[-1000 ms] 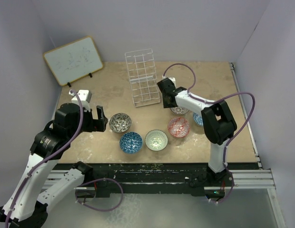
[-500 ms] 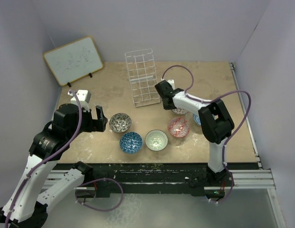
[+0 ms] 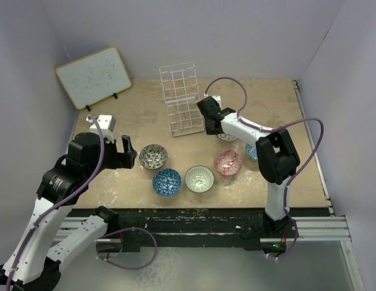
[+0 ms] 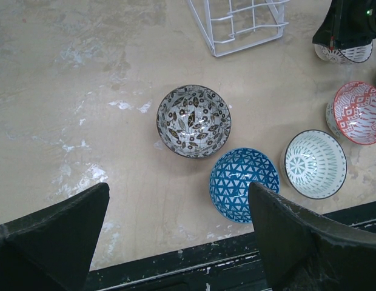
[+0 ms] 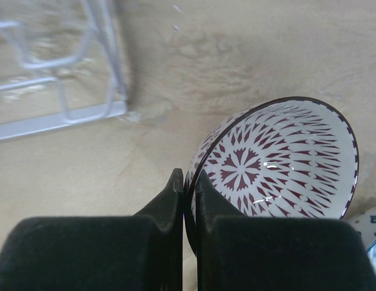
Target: Load the bowls into the dish rack
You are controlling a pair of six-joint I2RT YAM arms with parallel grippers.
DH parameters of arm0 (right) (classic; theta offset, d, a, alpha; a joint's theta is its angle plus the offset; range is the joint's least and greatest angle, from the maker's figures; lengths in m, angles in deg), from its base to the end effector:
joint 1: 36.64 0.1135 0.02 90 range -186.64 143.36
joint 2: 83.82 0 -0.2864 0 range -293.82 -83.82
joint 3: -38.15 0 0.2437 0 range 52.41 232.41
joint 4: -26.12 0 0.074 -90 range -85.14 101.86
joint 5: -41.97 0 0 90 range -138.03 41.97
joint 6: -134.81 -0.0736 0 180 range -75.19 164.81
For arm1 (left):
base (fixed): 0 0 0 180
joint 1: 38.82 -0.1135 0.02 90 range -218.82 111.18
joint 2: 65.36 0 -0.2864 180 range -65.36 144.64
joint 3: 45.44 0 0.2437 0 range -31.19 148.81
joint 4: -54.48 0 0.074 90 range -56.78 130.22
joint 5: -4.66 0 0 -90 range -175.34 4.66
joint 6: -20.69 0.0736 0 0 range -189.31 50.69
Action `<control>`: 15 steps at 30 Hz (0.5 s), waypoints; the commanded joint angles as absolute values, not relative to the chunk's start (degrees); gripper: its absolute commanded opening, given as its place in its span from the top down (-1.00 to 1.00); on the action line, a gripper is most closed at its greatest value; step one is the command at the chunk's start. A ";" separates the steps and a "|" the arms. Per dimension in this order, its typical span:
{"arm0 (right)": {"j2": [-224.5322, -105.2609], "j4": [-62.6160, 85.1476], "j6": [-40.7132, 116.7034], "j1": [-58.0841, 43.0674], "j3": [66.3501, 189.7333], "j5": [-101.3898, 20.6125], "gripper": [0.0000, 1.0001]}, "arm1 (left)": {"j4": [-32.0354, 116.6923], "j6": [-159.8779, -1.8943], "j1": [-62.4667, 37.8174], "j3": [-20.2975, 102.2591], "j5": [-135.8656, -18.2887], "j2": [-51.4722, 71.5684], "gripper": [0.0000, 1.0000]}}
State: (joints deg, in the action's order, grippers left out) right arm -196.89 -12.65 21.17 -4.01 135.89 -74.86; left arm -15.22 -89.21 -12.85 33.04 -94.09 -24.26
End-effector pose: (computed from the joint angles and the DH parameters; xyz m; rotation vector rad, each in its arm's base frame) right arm 0.3962 0.2142 0.1994 -0.0032 2.3830 -0.1368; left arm 0.1144 -0.0433 0.3713 0.0233 2.1431 -0.3086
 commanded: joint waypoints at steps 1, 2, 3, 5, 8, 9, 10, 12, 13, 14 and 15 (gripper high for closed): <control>-188.11 -8.67 20.32 -3.94 140.62 -68.13 1.00 | -14.68 -88.28 -13.15 35.89 -95.00 -24.62 -0.98; -186.01 -7.38 19.57 -3.94 140.17 -66.24 1.00 | -14.78 -88.20 -13.16 36.08 -95.05 -24.59 -0.98; -184.39 -5.73 18.69 -3.94 139.50 -64.49 1.00 | -14.79 -88.15 -13.16 36.28 -95.01 -24.58 -0.98; -180.61 -0.24 16.39 -3.94 136.88 -58.77 1.00 | -14.87 -88.04 -13.15 36.57 -94.94 -24.53 -0.98; -173.70 13.06 10.59 -3.98 129.06 -52.49 1.00 | -14.87 -87.74 -13.16 36.80 -94.70 -24.16 -0.98; -171.27 18.80 8.42 -3.95 125.70 -51.05 1.00 | -14.83 -87.72 -13.16 36.83 -94.62 -23.94 -0.98; -168.82 25.01 6.91 -3.94 122.41 -50.67 1.00 | -14.84 -87.68 -13.16 36.96 -94.53 -23.77 -0.98; -165.42 35.44 0.66 -3.87 117.13 -49.98 1.00 | -14.79 -87.58 -13.16 37.25 -94.31 -23.56 -0.99; -164.35 40.21 -2.08 -3.85 114.80 -49.75 1.00 | -14.79 -87.50 -13.16 37.46 -94.21 -23.42 -0.98; -163.72 44.50 -4.60 -3.85 112.82 -50.05 1.00 | -14.73 -87.49 -13.16 37.64 -94.08 -23.37 -0.99; -163.31 48.42 -6.85 -3.85 111.11 -50.49 1.00 | -14.64 -87.48 -13.16 37.75 -93.92 -23.36 -0.98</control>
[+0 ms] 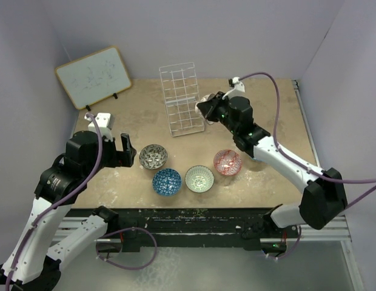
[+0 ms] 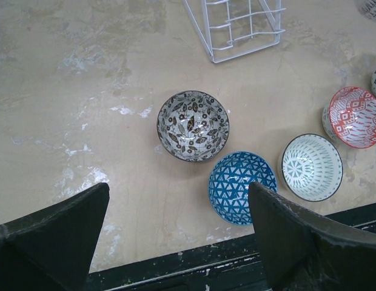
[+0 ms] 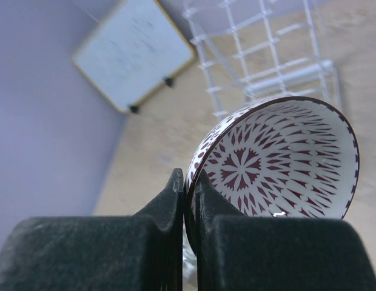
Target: Load the bowls into the dish rack
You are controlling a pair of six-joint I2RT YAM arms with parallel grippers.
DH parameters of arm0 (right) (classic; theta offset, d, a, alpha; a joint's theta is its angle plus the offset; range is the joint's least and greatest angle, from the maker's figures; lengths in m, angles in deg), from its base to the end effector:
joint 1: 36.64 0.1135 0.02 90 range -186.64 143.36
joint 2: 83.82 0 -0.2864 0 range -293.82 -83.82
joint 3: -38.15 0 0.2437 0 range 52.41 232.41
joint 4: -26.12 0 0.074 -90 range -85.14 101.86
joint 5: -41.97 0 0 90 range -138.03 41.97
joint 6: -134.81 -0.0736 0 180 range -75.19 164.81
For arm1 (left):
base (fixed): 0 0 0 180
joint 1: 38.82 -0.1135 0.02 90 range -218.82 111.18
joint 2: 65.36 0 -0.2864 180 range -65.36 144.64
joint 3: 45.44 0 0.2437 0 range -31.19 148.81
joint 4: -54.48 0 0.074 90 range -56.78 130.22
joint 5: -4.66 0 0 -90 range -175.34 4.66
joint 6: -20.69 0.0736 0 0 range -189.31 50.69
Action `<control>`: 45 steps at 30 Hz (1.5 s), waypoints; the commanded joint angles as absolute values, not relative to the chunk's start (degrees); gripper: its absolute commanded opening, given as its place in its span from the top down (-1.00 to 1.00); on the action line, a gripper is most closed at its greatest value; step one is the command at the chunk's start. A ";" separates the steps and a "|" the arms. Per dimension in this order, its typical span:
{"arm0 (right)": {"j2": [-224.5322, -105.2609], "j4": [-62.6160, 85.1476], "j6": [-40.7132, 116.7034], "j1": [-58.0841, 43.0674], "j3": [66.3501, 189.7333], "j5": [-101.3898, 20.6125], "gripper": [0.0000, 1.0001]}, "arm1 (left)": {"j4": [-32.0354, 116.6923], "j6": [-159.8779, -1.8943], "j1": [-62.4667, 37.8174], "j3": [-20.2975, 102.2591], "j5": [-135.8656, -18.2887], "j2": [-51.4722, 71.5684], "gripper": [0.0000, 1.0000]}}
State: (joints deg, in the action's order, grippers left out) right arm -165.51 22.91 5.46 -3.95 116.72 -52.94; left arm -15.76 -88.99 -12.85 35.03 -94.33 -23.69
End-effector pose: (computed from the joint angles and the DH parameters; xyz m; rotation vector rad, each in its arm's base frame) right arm 0.3134 0.1937 0.3674 0.1693 1.7494 0.8637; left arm 0.1140 -0.0427 0.3801 0.0231 2.1272 -0.3083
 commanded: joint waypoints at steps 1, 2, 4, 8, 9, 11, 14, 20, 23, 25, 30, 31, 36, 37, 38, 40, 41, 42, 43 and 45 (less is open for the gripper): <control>-163.01 52.40 -8.86 -3.85 108.70 -51.36 1.00 | -14.56 -87.50 -13.16 37.88 -93.84 -23.35 -0.98; -162.93 56.31 -10.97 -3.90 106.84 -52.23 1.00 | -14.53 -87.50 -13.16 38.02 -93.71 -23.37 -0.99; -163.35 64.42 -14.07 -3.33 103.54 -54.24 1.00 | -14.40 -87.38 -13.16 38.15 -93.48 -23.45 -0.98; -167.16 77.94 -17.20 -1.27 100.07 -59.49 1.00 | -14.36 -87.24 -13.16 38.15 -93.46 -23.52 -0.98; -168.46 81.45 -18.03 -0.75 99.30 -60.89 1.00 | -14.42 -87.10 -13.12 38.18 -93.49 -23.52 -0.98; -171.88 87.92 -20.12 -0.12 98.98 -62.78 1.00 | -14.44 -87.06 -13.16 38.16 -93.51 -23.61 -0.98; -177.00 95.14 -22.61 1.04 99.65 -65.85 1.00 | -14.65 -86.99 -13.16 38.24 -93.37 -23.79 -0.98; -184.57 100.06 -24.28 4.39 102.24 -73.62 1.00 | -16.16 -86.66 -13.15 39.03 -93.41 -24.32 -0.98; -187.54 99.53 -27.93 5.10 103.31 -75.47 1.00 | -16.44 -86.62 -13.16 38.98 -93.32 -24.96 -0.98; -188.35 98.40 -29.20 5.61 103.27 -76.81 1.00 | -16.54 -86.62 -13.15 38.79 -93.15 -25.31 -0.98; -187.33 94.67 -27.46 7.02 102.68 -79.33 1.00 | -16.66 -86.45 -13.16 38.42 -92.72 -25.68 -0.98; -187.14 92.84 -27.66 7.02 102.69 -79.15 1.00 | -16.62 -86.40 -13.12 38.42 -92.66 -25.77 -0.98; -185.77 83.64 -29.14 6.04 103.49 -78.43 1.00 | -16.73 -86.64 -13.16 38.26 -92.55 -26.10 -0.99; -185.53 82.00 -29.19 6.00 103.65 -78.58 1.00 | -16.88 -86.74 -13.16 38.13 -92.55 -26.22 -0.98; -185.50 81.44 -29.17 5.98 103.54 -78.69 1.00 | -16.98 -86.79 -13.16 38.03 -92.59 -26.40 -0.98; -185.71 82.68 -29.32 5.55 102.88 -78.55 1.00 | -17.19 -87.01 -13.16 37.78 -92.62 -26.75 -0.98; -185.99 83.45 -29.24 5.17 102.52 -78.26 1.00 | -17.31 -87.10 -13.15 37.76 -92.68 -26.88 -0.98; -186.21 83.93 -29.21 4.68 102.41 -77.88 1.00 | -17.44 -87.22 -13.16 37.74 -92.69 -26.91 -0.98; -186.38 83.96 -29.17 4.15 102.41 -77.45 1.00 | -17.62 -87.31 -13.16 37.80 -92.70 -26.94 -0.98; -186.96 84.53 -28.89 2.97 102.55 -76.60 1.00 | -17.85 -87.38 -13.16 37.77 -92.76 -27.19 -0.98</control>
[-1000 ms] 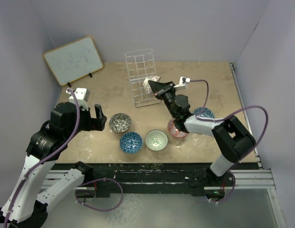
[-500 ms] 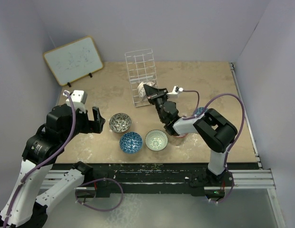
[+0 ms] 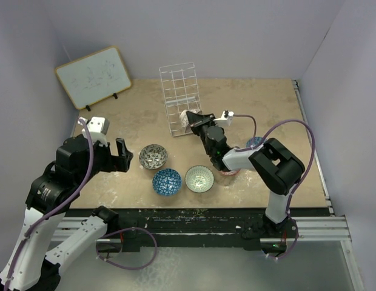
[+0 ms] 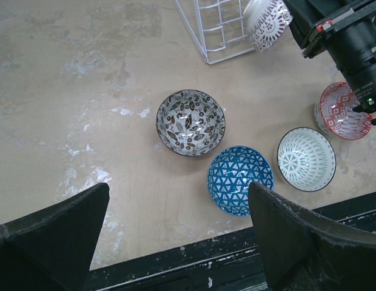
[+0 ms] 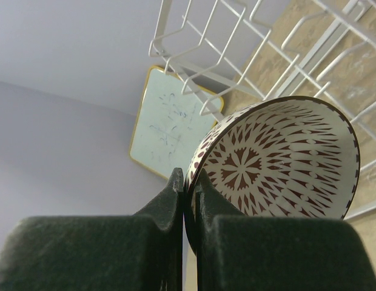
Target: Load the bowls into the dish rack
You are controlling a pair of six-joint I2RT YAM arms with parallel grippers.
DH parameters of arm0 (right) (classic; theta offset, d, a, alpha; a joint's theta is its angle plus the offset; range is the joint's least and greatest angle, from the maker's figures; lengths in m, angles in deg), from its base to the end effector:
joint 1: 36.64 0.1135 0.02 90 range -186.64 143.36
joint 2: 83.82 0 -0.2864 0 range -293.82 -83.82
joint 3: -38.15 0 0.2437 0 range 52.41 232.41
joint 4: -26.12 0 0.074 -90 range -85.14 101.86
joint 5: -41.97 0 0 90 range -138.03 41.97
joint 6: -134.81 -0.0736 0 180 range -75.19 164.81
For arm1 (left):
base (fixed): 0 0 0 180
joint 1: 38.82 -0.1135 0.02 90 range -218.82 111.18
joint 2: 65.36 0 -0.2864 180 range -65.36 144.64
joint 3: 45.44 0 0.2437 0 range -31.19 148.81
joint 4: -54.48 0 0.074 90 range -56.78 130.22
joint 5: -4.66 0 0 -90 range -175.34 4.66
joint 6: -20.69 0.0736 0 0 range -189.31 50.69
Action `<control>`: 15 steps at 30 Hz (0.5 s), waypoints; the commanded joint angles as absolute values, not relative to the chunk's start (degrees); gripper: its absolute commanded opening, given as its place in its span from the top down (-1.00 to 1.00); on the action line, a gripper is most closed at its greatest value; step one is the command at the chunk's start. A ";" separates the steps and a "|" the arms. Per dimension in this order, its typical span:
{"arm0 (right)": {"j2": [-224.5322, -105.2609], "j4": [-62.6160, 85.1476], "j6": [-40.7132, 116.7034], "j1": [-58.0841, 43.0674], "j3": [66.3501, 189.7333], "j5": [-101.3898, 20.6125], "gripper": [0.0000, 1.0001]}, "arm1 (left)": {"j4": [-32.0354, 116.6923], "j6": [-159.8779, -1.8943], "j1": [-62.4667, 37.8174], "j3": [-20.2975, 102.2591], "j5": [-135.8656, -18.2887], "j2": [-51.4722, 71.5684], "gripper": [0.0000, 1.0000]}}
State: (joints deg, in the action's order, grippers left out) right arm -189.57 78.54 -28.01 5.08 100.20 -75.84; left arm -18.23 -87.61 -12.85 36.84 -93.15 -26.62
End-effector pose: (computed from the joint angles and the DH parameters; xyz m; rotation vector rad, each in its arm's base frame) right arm 0.3299 0.2482 0.2419 0.8240 1.3374 1.2772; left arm 0.0957 -0.0355 0.3890 0.0562 2.0908 -0.3301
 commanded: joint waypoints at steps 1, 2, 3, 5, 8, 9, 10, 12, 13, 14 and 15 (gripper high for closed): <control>-187.28 84.62 -29.01 2.36 102.63 -76.02 1.00 | -17.98 -87.40 -13.15 37.80 -92.85 -27.29 -0.98; -187.67 84.79 -29.14 1.63 102.74 -75.28 1.00 | -18.10 -87.41 -13.16 37.81 -92.89 -27.43 -0.98; -188.18 84.84 -29.07 0.93 102.93 -74.52 1.00 | -18.20 -87.47 -13.16 37.81 -92.98 -27.41 -0.98; -189.09 84.50 -29.20 -0.35 103.55 -73.20 1.00 | -18.34 -87.50 -13.16 37.89 -93.07 -27.66 -0.98; -190.29 84.69 -28.14 -1.95 104.62 -71.48 1.00 | -18.42 -87.50 -13.16 37.89 -93.15 -27.75 -0.98; -190.62 84.27 -27.91 -2.46 105.18 -70.81 1.00 | -18.46 -87.46 -13.16 37.89 -93.16 -27.74 -0.98; -190.99 84.11 -27.51 -2.88 105.72 -70.16 1.00 | -18.48 -87.49 -13.16 37.89 -93.18 -27.71 -0.98; -191.73 83.10 -27.38 -3.41 106.82 -68.83 1.00 | -18.64 -87.41 -13.16 38.05 -93.18 -27.49 -0.98; -192.15 82.92 -27.43 -3.56 107.24 -68.25 1.00 | -18.70 -87.33 -13.12 38.11 -93.18 -27.42 -0.98; -192.70 82.80 -27.39 -3.61 107.52 -67.78 1.00 | -18.72 -87.28 -13.15 38.14 -93.19 -27.40 -0.98; -193.35 82.79 -27.55 -3.62 107.81 -67.53 1.00 | -18.75 -87.31 -13.16 38.20 -93.19 -27.45 -0.98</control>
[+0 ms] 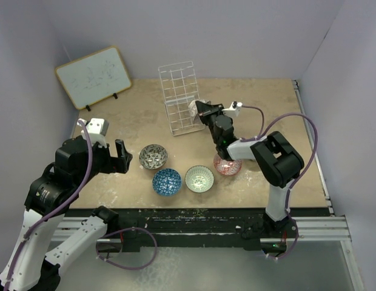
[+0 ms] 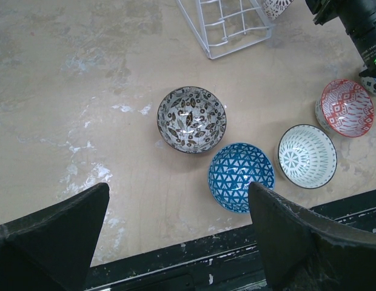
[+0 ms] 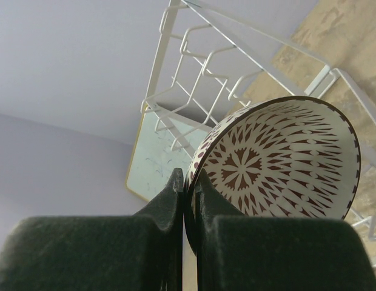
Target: Load the bowls into the dish rack
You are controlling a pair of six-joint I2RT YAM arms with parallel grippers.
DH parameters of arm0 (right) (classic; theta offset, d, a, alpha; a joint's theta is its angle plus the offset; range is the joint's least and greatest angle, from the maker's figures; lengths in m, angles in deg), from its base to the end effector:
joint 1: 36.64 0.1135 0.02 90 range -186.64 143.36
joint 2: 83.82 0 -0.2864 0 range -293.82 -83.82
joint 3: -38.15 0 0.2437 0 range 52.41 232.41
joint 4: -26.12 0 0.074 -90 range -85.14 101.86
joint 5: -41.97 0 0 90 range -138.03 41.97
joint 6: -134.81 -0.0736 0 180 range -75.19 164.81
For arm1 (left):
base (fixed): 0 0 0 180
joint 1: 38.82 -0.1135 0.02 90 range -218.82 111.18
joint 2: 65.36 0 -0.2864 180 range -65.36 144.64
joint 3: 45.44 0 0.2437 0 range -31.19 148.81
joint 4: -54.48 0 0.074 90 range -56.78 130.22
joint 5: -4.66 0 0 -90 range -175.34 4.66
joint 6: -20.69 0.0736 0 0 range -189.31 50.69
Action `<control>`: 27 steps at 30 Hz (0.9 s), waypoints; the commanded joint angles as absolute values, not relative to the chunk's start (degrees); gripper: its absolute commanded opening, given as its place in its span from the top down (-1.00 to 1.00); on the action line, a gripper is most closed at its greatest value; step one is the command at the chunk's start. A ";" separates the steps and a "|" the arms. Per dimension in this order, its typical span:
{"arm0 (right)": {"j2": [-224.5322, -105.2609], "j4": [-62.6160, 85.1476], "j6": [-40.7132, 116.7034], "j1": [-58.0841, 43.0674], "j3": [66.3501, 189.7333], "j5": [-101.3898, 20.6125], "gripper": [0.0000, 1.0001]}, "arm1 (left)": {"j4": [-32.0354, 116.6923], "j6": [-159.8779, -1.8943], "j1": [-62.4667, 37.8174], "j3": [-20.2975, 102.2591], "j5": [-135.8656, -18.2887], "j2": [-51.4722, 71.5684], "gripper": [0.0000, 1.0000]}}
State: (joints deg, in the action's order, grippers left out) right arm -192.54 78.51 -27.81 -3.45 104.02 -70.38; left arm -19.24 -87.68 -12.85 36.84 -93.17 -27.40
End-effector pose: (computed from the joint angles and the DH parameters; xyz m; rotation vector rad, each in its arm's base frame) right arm 0.3757 0.2123 0.2426 0.8351 1.2929 1.2346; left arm 0.0912 -0.0333 0.3878 0.0552 2.0947 -0.3290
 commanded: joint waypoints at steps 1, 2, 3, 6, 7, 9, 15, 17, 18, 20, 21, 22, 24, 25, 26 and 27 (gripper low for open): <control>-193.81 82.82 -27.65 -3.67 108.05 -67.53 1.00 | -18.75 -87.39 -13.16 38.24 -93.27 -27.44 -0.98; -194.33 82.60 -27.73 -3.79 108.44 -67.48 1.00 | -18.75 -87.41 -13.16 38.31 -93.22 -27.56 -0.98; -194.86 82.49 -27.99 -4.09 108.92 -67.33 1.00 | -18.87 -87.49 -13.16 38.33 -93.18 -27.62 -0.98; -196.18 81.19 -27.72 -5.00 111.53 -66.76 1.00 | -19.27 -87.50 -13.12 38.45 -93.22 -27.90 -0.98; -196.55 80.56 -27.27 -5.46 112.58 -66.55 1.00 | -19.54 -87.49 -13.15 38.62 -93.29 -27.98 -0.98; -197.27 78.68 -26.47 -6.52 114.82 -65.87 1.00 | -19.96 -87.50 -13.15 38.91 -93.46 -28.07 -0.98; -199.51 72.98 -24.38 -10.88 120.74 -62.63 1.00 | -20.31 -87.50 -13.16 39.46 -93.51 -28.45 -0.98; -200.52 71.13 -23.13 -12.37 122.93 -61.20 1.00 | -20.29 -87.50 -13.16 39.39 -93.45 -28.46 -0.98; -201.25 70.50 -22.49 -13.21 124.18 -59.82 1.00 | -20.23 -87.50 -13.16 39.37 -93.45 -28.45 -0.98; -202.70 69.76 -21.37 -14.67 126.76 -56.92 1.00 | -20.15 -87.39 -13.15 39.14 -93.49 -28.45 -0.98; -203.26 69.48 -20.72 -15.31 127.96 -55.24 1.00 | -20.13 -87.40 -13.16 39.05 -93.51 -28.49 -0.98; -203.65 69.39 -20.04 -15.84 128.97 -53.68 1.00 | -20.08 -87.43 -13.16 38.96 -93.53 -28.45 -0.98; -203.12 69.69 -19.21 -16.23 128.97 -52.24 1.00 | -20.02 -87.49 -13.16 38.87 -93.48 -28.44 -0.98; -202.14 70.03 -18.51 -16.24 128.14 -52.15 1.00 | -19.96 -87.49 -13.16 38.74 -93.44 -28.44 -0.98; -200.75 70.82 -17.52 -16.24 126.86 -53.55 1.00 | -19.81 -87.50 -13.16 38.54 -93.50 -28.56 -0.98; -199.36 71.57 -17.07 -16.02 125.35 -54.28 1.00 | -19.68 -87.50 -13.16 38.27 -93.51 -28.60 -0.98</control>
State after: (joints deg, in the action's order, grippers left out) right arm -205.24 65.51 -20.90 -16.89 125.86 -55.84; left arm -21.18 -87.68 -12.85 37.30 -93.20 -28.15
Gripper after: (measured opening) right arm 0.039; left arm 0.990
